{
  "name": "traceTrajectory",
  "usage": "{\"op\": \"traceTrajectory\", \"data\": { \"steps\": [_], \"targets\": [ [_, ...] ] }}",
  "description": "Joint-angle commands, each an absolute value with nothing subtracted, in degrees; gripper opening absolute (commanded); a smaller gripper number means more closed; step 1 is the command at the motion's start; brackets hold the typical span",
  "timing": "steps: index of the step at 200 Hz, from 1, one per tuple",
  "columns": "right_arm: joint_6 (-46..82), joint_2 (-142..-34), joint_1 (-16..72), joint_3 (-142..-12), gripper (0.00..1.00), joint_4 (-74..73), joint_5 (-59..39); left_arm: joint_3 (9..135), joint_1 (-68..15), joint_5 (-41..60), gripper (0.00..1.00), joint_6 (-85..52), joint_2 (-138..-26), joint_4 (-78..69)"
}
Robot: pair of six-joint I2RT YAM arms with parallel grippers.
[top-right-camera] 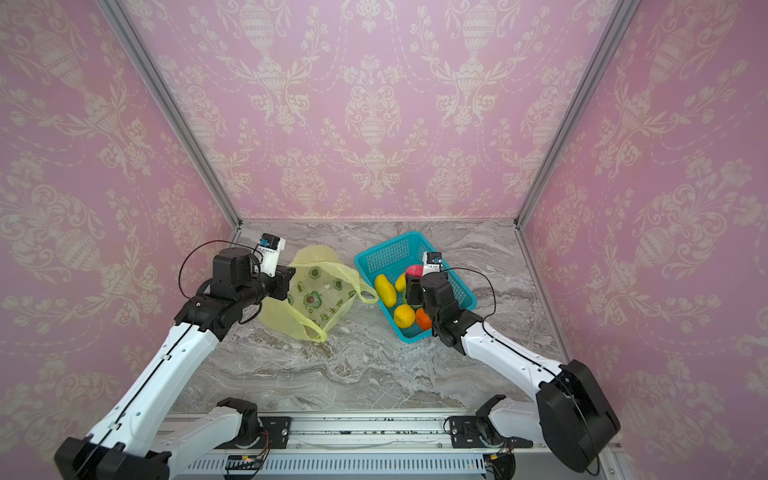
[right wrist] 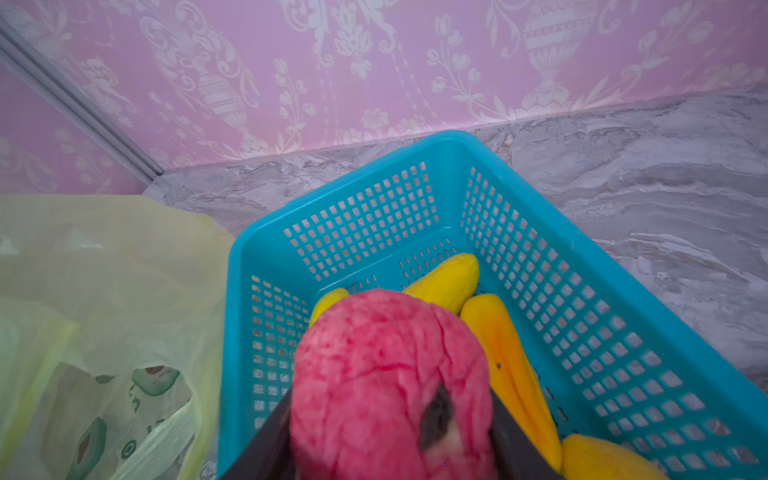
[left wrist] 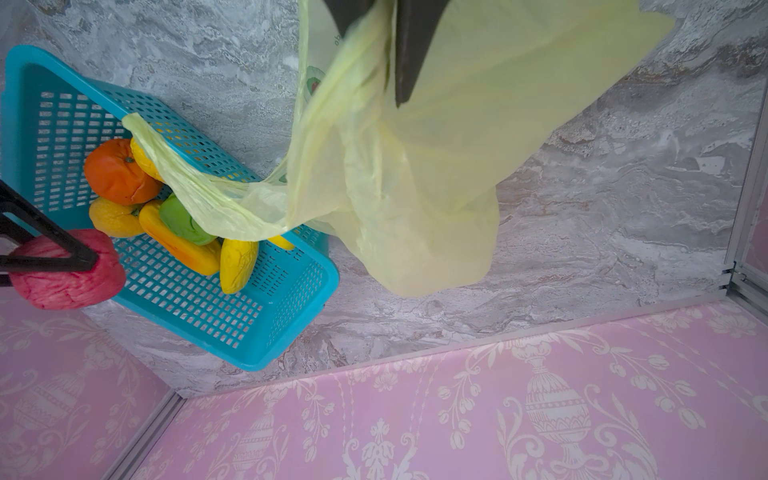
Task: Untie the knot of the plastic bag and take out the fruit
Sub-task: 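Lift the pink fruit out of the bag and carry it over the basket, then lower the pink fruit into the basket and open the right gripper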
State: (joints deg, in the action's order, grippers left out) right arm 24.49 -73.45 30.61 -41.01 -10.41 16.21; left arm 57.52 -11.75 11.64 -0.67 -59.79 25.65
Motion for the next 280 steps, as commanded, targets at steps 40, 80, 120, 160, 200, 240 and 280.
{"op": "traceTrajectory", "data": {
  "steps": [40,80,120,160,200,240,280],
  "targets": [
    [25.1,-92.1,29.2,-57.2,0.3,4.6,7.1,59.2,-11.1,12.4,0.12,0.3,-60.8,27.0],
    [25.1,-99.4,29.2,-62.0,0.38,6.2,5.0,59.3,-11.0,12.7,0.12,0.3,-61.1,26.9],
    [24.6,-106.5,29.2,-66.7,0.5,9.8,6.1,59.4,-11.0,12.8,0.12,0.2,-61.2,27.0],
    [24.9,-110.7,29.1,-70.2,0.66,10.4,6.2,59.3,-10.8,13.0,0.12,0.2,-61.2,26.9],
    [24.9,-106.8,29.1,-65.6,0.77,6.7,6.3,59.4,-10.8,12.8,0.12,0.1,-61.4,27.0],
    [23.4,-100.0,29.4,-60.2,0.83,1.5,2.7,59.8,-10.6,12.0,0.12,-0.1,-61.7,27.5],
    [22.2,-91.2,30.6,-55.9,0.85,0.3,2.9,61.0,-9.6,13.0,0.12,-2.1,-63.2,26.4]
  ]
}}
